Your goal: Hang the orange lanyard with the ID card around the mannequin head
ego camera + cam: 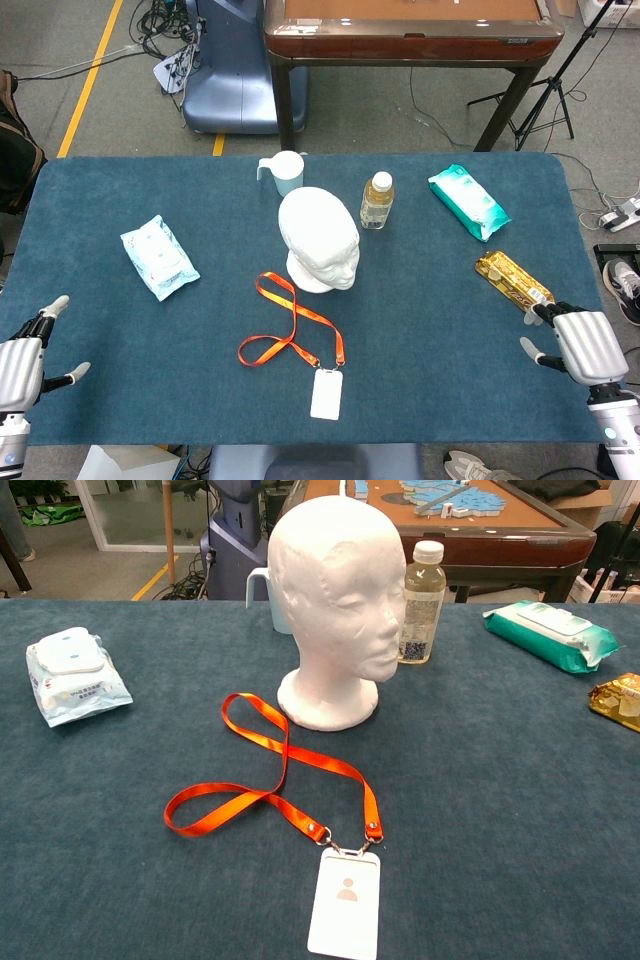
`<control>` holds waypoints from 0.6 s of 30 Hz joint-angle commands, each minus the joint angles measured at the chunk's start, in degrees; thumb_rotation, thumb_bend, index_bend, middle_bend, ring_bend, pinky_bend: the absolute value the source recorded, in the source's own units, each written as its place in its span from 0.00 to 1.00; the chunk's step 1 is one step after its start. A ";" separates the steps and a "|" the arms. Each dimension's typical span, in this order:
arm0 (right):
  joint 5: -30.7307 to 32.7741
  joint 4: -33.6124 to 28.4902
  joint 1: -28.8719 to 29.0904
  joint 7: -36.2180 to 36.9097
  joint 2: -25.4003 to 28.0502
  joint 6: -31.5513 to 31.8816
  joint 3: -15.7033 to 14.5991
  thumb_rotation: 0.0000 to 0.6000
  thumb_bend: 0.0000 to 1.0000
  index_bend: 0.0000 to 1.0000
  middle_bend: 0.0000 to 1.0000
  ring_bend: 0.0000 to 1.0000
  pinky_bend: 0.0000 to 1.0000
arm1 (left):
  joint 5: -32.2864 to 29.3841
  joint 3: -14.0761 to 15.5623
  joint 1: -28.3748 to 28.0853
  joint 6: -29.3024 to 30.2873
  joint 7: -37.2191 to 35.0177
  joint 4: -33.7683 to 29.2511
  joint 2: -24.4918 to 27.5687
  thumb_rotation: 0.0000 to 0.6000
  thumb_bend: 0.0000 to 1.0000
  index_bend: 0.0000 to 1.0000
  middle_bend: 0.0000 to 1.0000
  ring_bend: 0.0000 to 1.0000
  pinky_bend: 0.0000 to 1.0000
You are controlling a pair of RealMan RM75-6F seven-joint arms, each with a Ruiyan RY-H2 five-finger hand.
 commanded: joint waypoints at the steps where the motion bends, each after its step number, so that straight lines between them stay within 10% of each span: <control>1: 0.03 0.14 0.11 0.15 -0.04 -0.20 0.07 1.00 0.27 0.50 0.52 0.48 0.61 | -0.08 -0.05 0.02 -0.17 0.15 -0.23 -0.01 1.00 0.03 0.00 0.21 0.28 0.47; 18: -4.32 -5.21 6.72 -7.51 2.00 -9.25 0.01 1.00 0.30 0.47 0.54 0.49 0.61 | 0.88 -0.35 0.07 -0.69 -0.36 -1.00 0.77 1.00 0.08 0.01 0.31 0.32 0.47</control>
